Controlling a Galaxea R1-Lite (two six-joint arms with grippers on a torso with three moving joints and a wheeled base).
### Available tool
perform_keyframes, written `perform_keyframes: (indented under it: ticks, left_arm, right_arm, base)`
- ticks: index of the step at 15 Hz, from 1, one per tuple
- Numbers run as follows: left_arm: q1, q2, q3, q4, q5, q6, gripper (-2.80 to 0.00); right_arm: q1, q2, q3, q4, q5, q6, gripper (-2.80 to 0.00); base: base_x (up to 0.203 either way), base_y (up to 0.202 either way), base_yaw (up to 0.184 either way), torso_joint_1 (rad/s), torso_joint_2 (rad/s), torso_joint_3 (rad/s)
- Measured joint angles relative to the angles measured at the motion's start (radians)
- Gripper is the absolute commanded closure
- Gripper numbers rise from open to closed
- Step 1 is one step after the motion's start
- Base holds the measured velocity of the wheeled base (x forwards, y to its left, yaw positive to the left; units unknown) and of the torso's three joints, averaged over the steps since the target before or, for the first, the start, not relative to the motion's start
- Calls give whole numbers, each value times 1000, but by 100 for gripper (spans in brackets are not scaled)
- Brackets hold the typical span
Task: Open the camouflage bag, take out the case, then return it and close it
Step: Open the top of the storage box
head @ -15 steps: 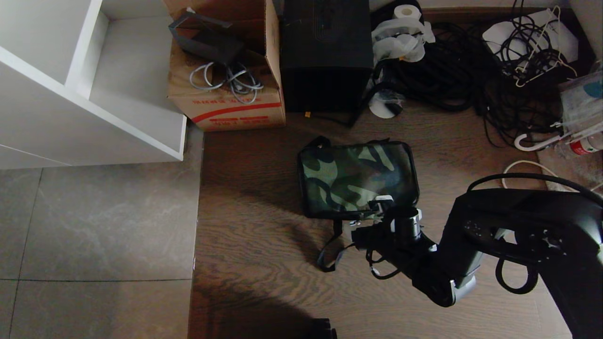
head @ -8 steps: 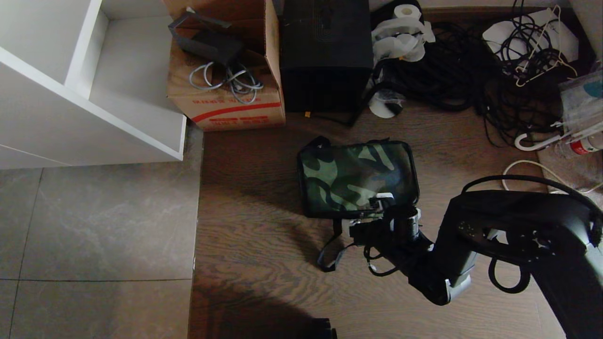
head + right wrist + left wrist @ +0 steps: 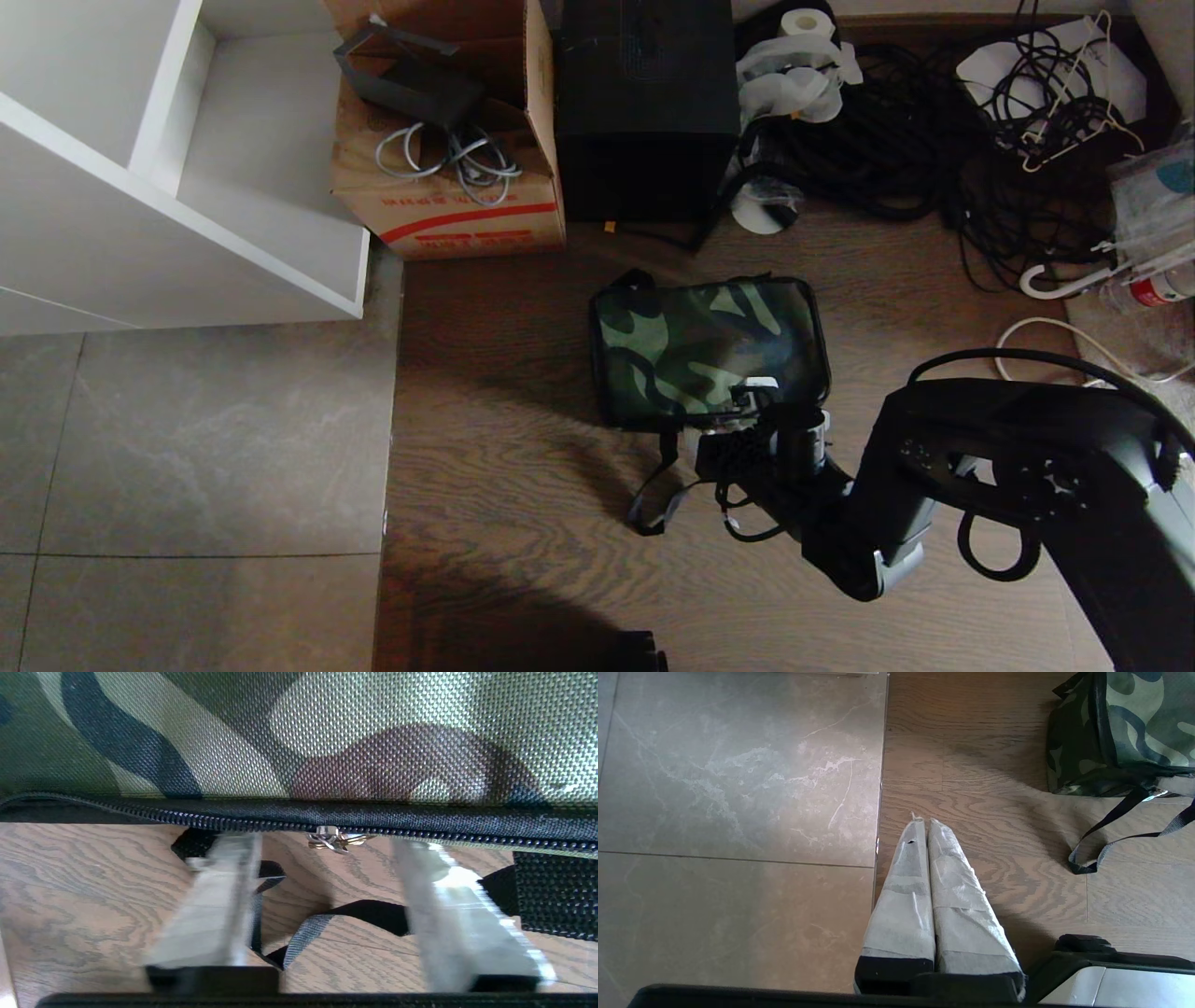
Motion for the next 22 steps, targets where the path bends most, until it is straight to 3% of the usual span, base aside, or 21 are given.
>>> perform_keyframes:
  ticks: [8, 14, 17, 22]
  left_arm:
    - [0, 0, 0, 0, 0, 0, 0]
    - [0, 0, 0, 0, 0, 0, 0]
    - [0, 0, 0, 0, 0, 0, 0]
    - [0, 0, 0, 1, 0, 0, 0]
  right_arm:
    - [0, -3, 19, -10, -32, -33, 0]
    - [-21, -113, 179, -12, -33, -35, 0]
    - [-29, -169, 279, -34, -77, -35, 0]
    - [-79, -207, 326, -31, -100, -32, 0]
  base:
    - [0, 0, 0, 0, 0, 0]
    - [0, 0, 0, 0, 0, 0]
    - [0, 0, 0, 0, 0, 0]
    - [0, 0, 0, 0, 0, 0]
